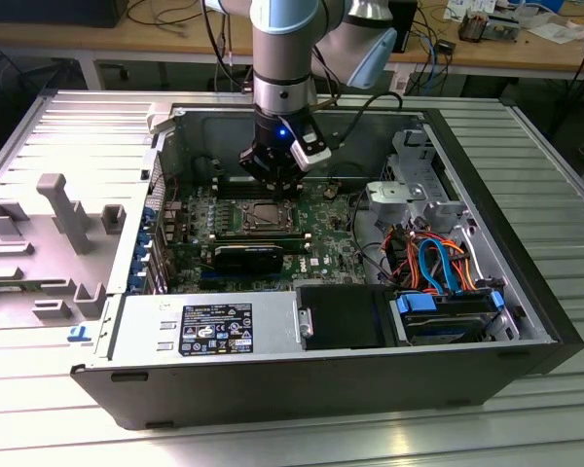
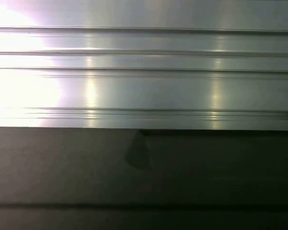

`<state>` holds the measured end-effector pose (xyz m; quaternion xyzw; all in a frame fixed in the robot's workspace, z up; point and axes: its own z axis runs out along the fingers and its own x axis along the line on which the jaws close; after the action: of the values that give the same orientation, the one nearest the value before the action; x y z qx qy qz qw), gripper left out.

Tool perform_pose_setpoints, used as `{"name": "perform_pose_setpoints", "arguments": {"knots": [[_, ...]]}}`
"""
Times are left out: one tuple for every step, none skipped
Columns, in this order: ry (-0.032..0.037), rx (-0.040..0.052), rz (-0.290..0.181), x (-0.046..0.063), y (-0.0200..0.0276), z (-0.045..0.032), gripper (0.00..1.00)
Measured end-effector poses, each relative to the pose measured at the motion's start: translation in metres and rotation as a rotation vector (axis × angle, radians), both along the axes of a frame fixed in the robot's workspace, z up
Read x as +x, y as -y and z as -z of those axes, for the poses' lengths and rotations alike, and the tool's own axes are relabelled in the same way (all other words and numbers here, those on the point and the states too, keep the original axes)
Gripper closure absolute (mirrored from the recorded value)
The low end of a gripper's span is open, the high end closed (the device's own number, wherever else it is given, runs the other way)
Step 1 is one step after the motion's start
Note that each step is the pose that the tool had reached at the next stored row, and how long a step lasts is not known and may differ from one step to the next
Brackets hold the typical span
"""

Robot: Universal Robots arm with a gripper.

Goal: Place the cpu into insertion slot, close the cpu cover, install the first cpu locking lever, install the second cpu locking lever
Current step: 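Install the first cpu locking lever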

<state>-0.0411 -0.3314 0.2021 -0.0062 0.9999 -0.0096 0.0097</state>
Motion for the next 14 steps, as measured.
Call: {"name": "perform_pose_setpoints", "arguments": {"knots": [[0.0001,0.0001,0.000,0.0000,0.0000,-0.0004,0.89],[0.0002,0.0004,0.000,0.0000,0.0000,-0.0011,0.89],[0.0002,0.0003,0.000,0.0000,0.0000,-0.0016,0.89],[0.0000,-0.0002,0.000,0.0000,0.0000,-0.0025,0.89],[-0.0001,0.0000,0.000,0.0000,0.0000,-0.0032,0.89],[-0.0003,0.0006,0.000,0.0000,0.0000,-0.0039,0.89],[-0.0001,0.0032,0.000,0.0000,0.0001,-0.0041,0.89],[-0.0001,0.0077,0.000,0.0000,0.0000,-0.0041,0.89],[-0.0001,0.0087,0.000,0.0000,0.0000,-0.0040,0.89],[-0.0001,0.0092,0.000,0.0000,0.0000,-0.0041,0.89],[-0.0002,0.0090,0.000,-0.0001,0.0001,-0.0044,0.89],[-0.0002,0.0091,0.000,-0.0001,0.0001,-0.0046,0.89],[-0.0003,0.0089,0.000,0.0000,0.0000,-0.0049,0.89],[-0.0003,0.0085,0.000,0.0000,0.0001,-0.0055,0.89]]}}
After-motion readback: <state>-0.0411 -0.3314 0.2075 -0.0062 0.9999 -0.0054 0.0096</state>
